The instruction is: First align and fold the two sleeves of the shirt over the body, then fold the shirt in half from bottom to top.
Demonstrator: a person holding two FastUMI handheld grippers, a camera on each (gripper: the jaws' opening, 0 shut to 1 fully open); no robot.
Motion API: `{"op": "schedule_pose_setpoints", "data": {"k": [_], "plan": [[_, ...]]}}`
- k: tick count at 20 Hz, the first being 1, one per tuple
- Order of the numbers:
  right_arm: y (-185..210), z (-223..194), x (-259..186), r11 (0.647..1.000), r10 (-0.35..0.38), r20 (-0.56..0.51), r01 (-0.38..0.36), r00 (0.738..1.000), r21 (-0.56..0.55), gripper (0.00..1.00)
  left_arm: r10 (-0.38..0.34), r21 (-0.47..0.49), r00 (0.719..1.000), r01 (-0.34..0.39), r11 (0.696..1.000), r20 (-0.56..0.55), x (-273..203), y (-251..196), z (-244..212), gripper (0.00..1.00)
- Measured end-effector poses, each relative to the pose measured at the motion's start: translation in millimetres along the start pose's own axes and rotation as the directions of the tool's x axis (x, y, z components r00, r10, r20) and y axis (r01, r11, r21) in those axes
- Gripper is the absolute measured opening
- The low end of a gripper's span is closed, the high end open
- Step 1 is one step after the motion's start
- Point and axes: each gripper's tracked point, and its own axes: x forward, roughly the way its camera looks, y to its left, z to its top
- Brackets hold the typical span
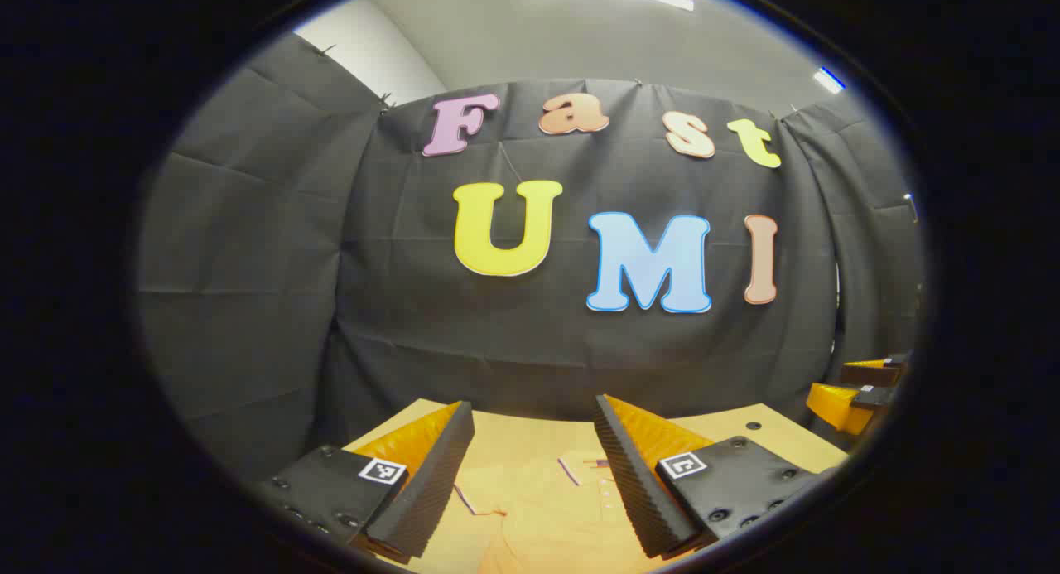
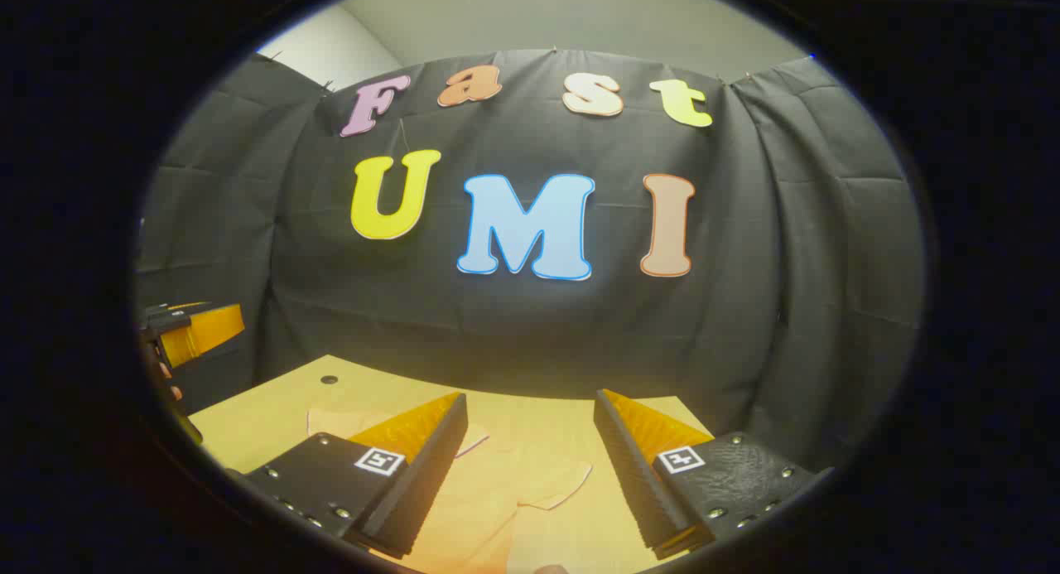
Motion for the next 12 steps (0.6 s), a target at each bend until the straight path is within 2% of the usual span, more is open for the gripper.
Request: {"op": "schedule_pose_setpoints", "data": {"k": [10, 12], "plan": [[-1.6, -3.2, 3.1, 1.0, -0.006, 0.004, 0.006, 1.0, 0.025, 0.95, -0.004, 0.005, 1.0, 0.004, 1.0, -0.008, 7.3, -0.2, -1.1, 0.95], [-2.7, -5.0, 3.9, 0.999, -0.012, -0.002, 0.012, 1.0, 0.031, 0.95, -0.003, 0.007, 1.0, 0.003, 1.0, -0.008, 7.7, 0.5, -1.1, 0.97]]}}
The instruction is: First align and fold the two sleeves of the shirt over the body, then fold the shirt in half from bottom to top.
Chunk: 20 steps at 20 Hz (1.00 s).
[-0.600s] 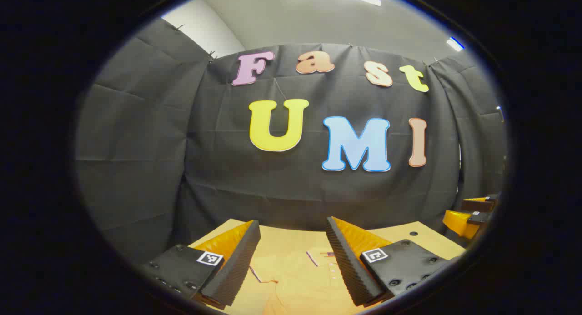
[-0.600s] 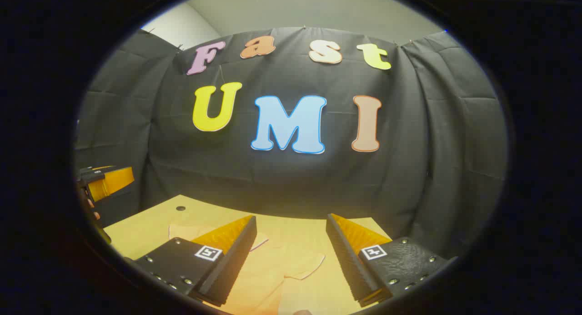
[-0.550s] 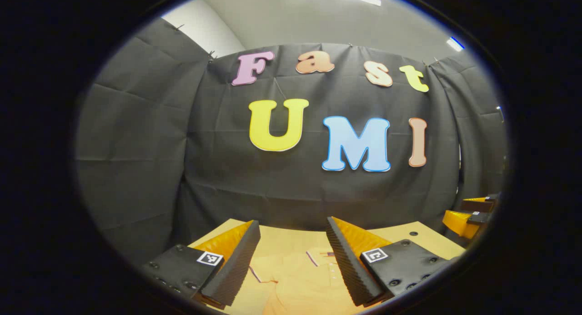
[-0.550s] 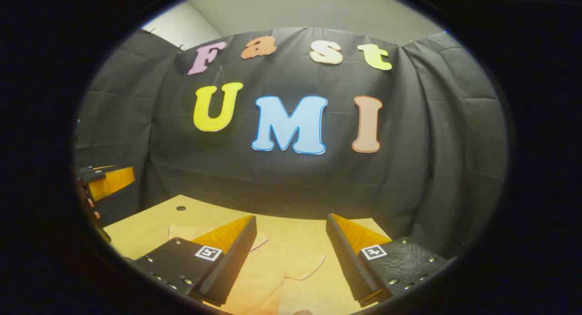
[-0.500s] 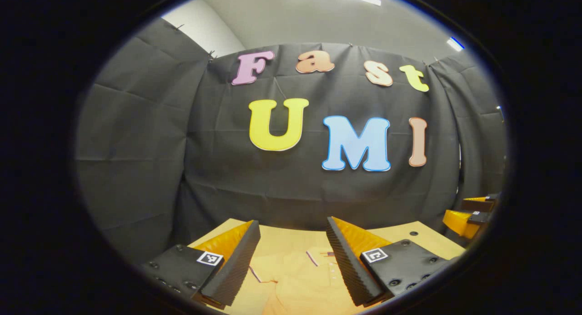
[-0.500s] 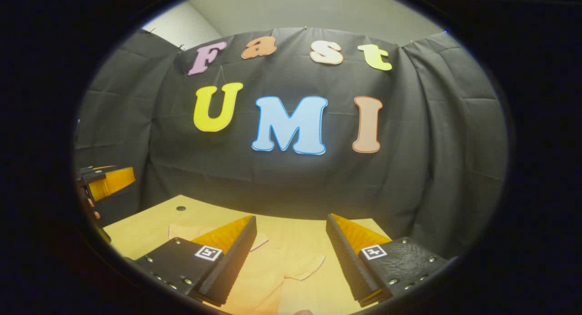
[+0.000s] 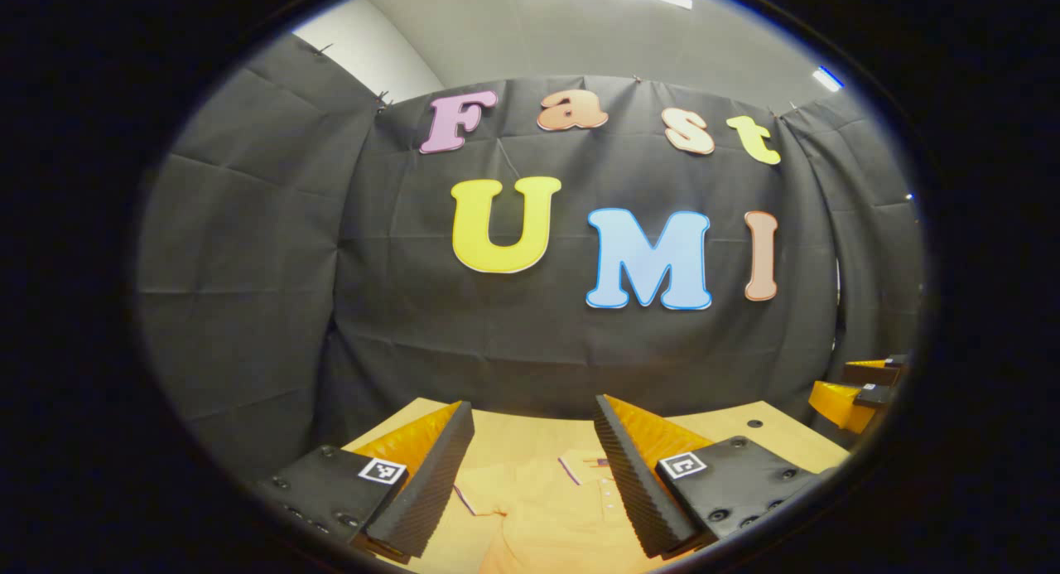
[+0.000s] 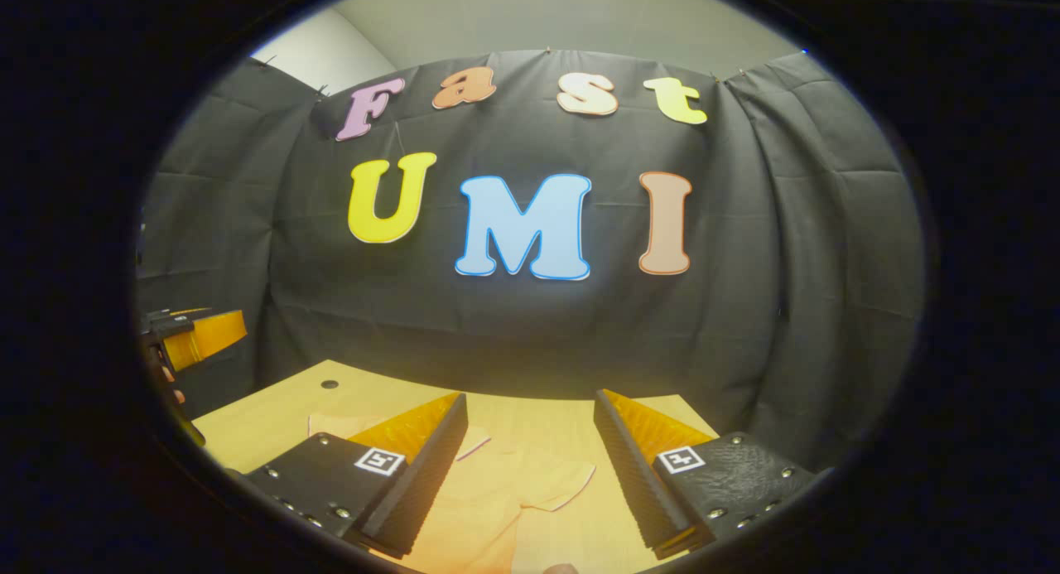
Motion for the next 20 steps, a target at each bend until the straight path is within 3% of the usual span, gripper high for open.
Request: {"op": "schedule_pose_setpoints", "data": {"k": [6, 11, 20], "plan": [[-6.6, -9.0, 4.4, 1.0, -0.024, -0.026, 0.024, 0.999, 0.015, 0.95, -0.001, -0.002, 1.0, 0.001, 1.0, -0.005, 0.0, 0.2, -1.4, 0.97], [-4.8, -21.1, 15.9, 0.998, 0.005, -0.07, 0.0, 0.998, 0.058, 0.95, -0.004, 0.001, 1.0, 0.004, 1.0, -0.016, 2.3, -0.4, -4.7, 0.97], [-24.9, -71.0, 70.7, 0.995, -0.032, -0.199, 0.051, 0.979, 0.089, 0.95, -0.007, -0.001, 0.998, 0.007, 1.0, -0.056, 17.0, 0.6, -20.1, 0.95]]}}
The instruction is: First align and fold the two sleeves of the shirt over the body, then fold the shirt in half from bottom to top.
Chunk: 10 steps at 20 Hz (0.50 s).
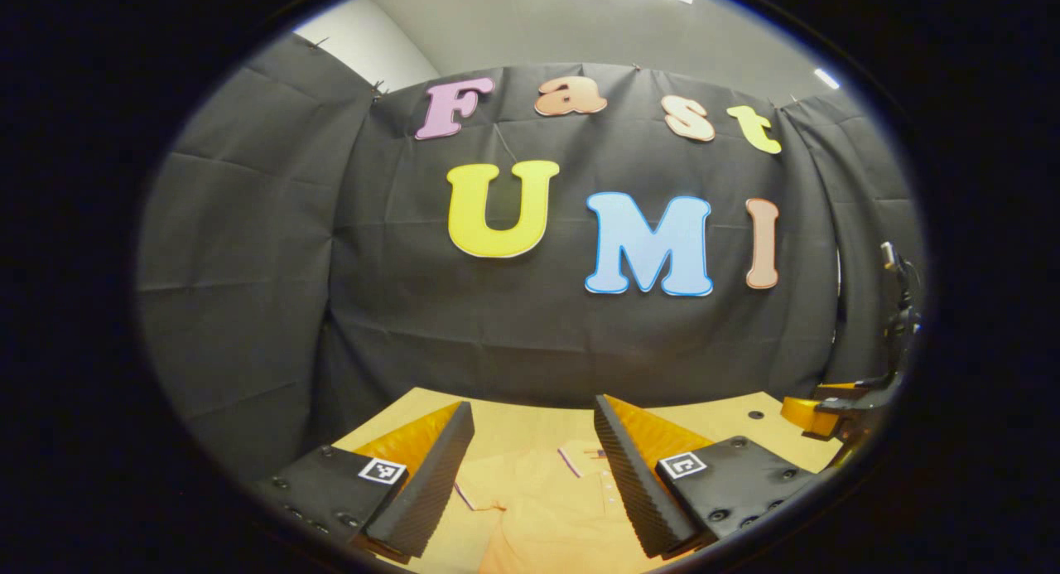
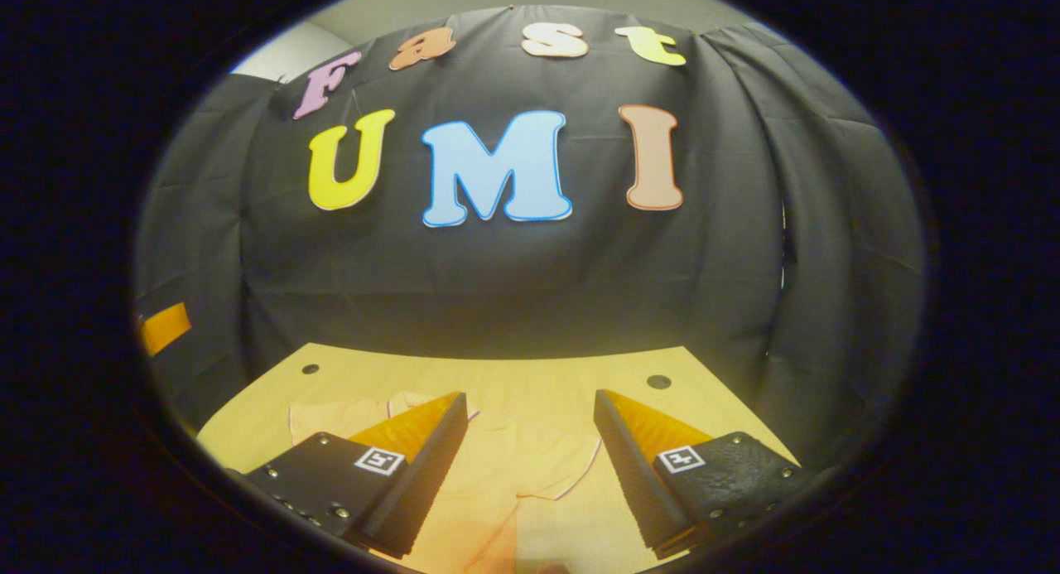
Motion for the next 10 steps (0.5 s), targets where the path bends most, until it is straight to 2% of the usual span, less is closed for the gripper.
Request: {"op": "schedule_pose_setpoints", "data": {"k": [10], "plan": [[-32.2, -61.6, 81.4, 0.996, -0.086, -0.178, 0.08, 0.98, -0.037, 0.96, 0.001, -0.007, 0.999, -0.001, 1.0, -0.039, 29.5, -1.0, -16.2, 0.97]]}}
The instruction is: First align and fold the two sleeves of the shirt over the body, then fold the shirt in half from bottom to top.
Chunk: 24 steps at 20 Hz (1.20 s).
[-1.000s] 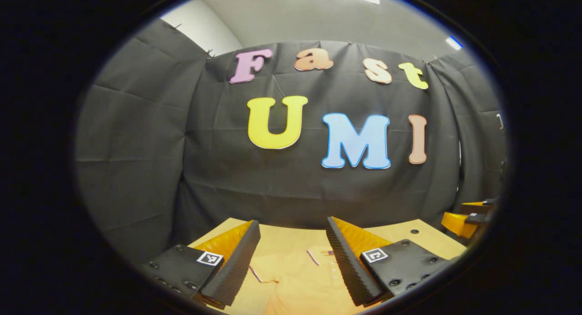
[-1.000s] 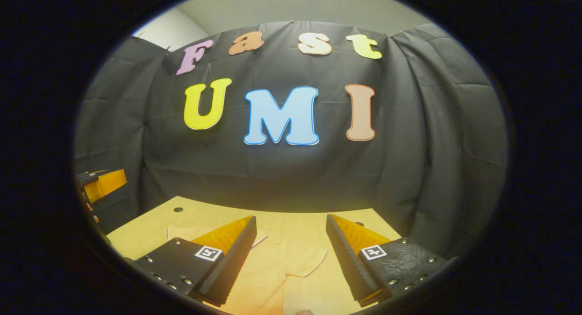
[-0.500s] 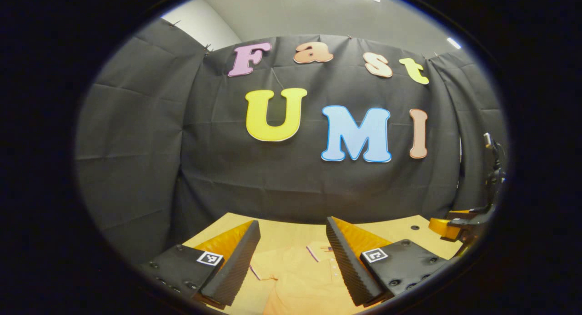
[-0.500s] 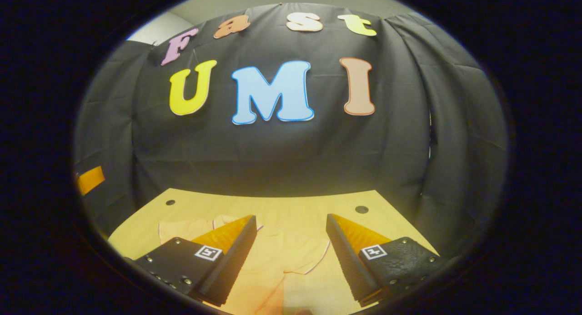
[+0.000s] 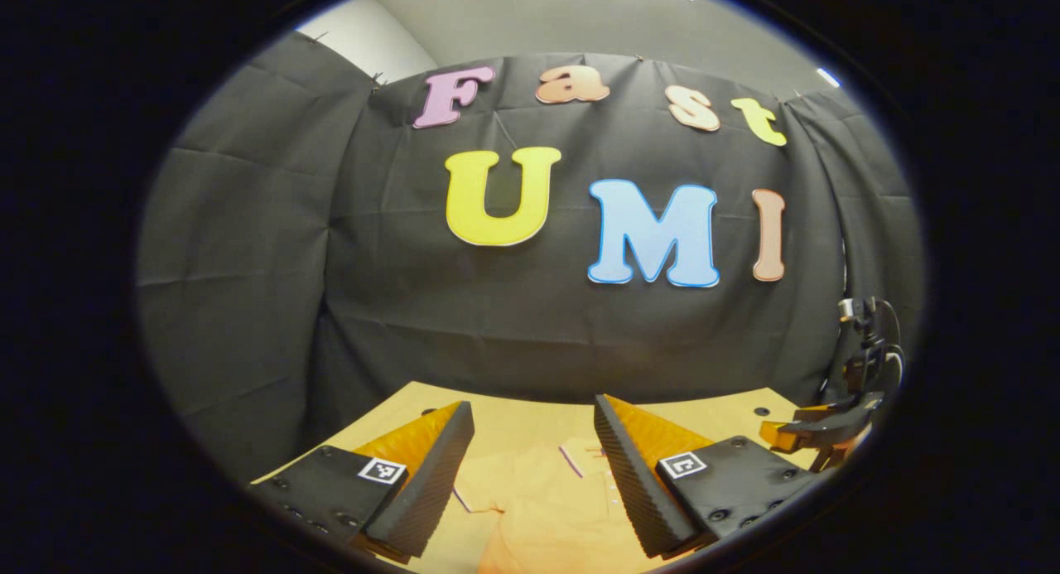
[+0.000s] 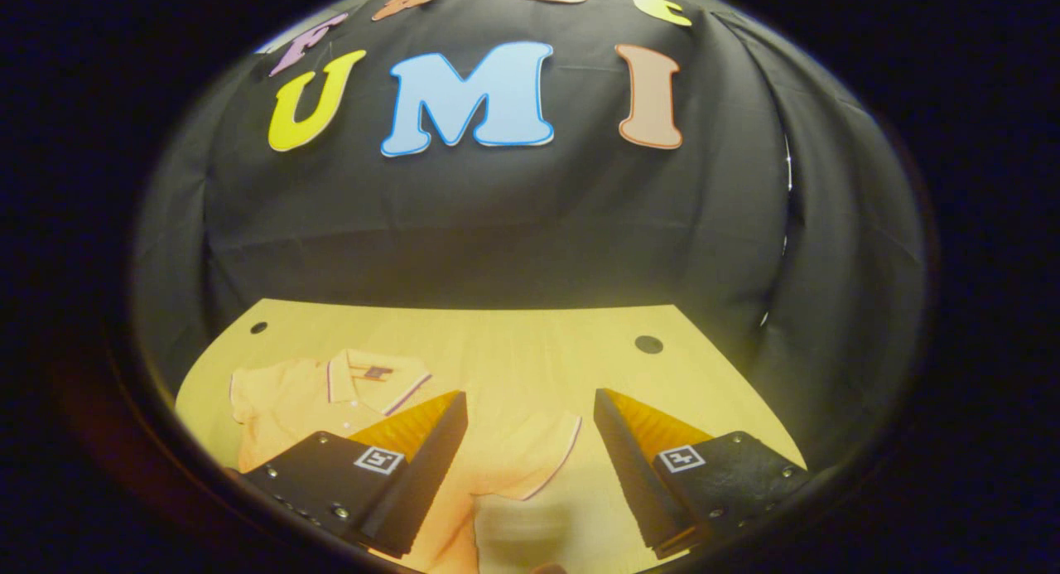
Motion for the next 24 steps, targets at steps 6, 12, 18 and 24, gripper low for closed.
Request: {"op": "schedule_pose_setpoints", "data": {"k": [6, 12, 18, 24], "plan": [[-16.1, -32.9, 55.1, 0.998, -0.047, -0.123, 0.051, 0.991, 0.026, 0.96, 0.004, -0.006, 1.0, -0.004, 1.0, -0.028, 10.5, -0.3, -10.6, 0.97], [-28.8, -72.9, 100.8, 0.996, -0.079, -0.262, 0.088, 0.962, 0.025, 0.96, 0.012, 0.006, 0.999, -0.012, 1.0, -0.036, 10.2, -1.6, -10.5, 0.97], [-31.7, -101.9, 117.4, 0.993, -0.074, -0.356, 0.1, 0.931, 0.055, 0.96, 0.007, -0.029, 0.999, -0.009, 1.0, -0.046, 2.6, -7.8, -12.4, 0.97], [-24.5, -103.4, 119.4, 0.991, -0.049, -0.377, 0.093, 0.925, 0.099, 0.73, 0.024, -0.033, 0.999, -0.025, 0.999, -0.04, -11.4, -4.6, -10.9, 0.97]]}}
